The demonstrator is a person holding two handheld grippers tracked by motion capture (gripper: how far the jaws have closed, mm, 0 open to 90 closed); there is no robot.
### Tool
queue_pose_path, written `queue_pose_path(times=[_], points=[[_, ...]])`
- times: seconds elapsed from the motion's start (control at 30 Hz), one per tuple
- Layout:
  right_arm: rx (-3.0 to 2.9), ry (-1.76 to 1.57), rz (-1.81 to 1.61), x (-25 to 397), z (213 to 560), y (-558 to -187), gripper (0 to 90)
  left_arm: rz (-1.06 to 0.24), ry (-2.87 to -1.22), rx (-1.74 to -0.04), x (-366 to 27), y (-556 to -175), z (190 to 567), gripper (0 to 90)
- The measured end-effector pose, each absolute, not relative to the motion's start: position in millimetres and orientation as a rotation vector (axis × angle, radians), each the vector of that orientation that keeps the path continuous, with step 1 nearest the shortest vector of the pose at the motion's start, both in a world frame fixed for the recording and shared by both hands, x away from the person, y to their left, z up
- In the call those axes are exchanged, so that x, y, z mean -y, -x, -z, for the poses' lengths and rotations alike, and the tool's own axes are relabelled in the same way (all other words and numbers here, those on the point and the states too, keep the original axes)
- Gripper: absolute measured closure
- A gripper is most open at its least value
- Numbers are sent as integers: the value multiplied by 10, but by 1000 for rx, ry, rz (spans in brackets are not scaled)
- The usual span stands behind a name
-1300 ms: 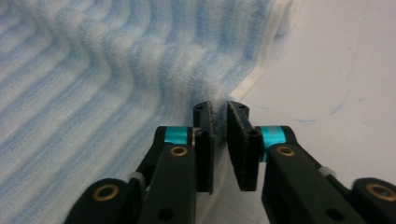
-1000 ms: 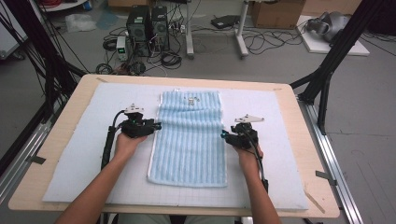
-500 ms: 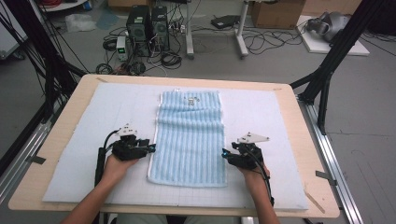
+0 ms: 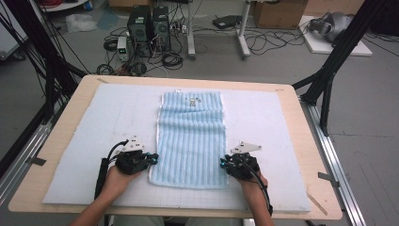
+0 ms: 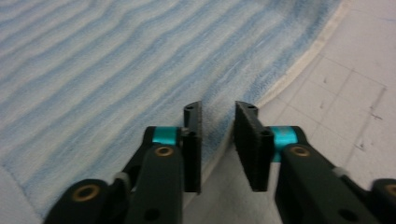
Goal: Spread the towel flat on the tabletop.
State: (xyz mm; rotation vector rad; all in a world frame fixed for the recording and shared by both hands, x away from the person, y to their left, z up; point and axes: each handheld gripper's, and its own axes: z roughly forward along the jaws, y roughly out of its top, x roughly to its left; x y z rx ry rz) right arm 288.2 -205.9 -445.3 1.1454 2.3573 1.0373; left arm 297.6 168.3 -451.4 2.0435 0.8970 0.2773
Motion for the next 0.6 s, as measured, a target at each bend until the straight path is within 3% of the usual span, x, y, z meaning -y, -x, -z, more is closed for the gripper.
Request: queue_pose_path(times=[0.13,0.6], points=[[-2378,-1136,-1041,2056,4445,-2834,849,-233,-2049,-883,-1725,-2903,4509,882],[-2410,-1120,-1039,2127,4422,-2426,848,-149,-2063,-829,-1778,-2531,4507,881]])
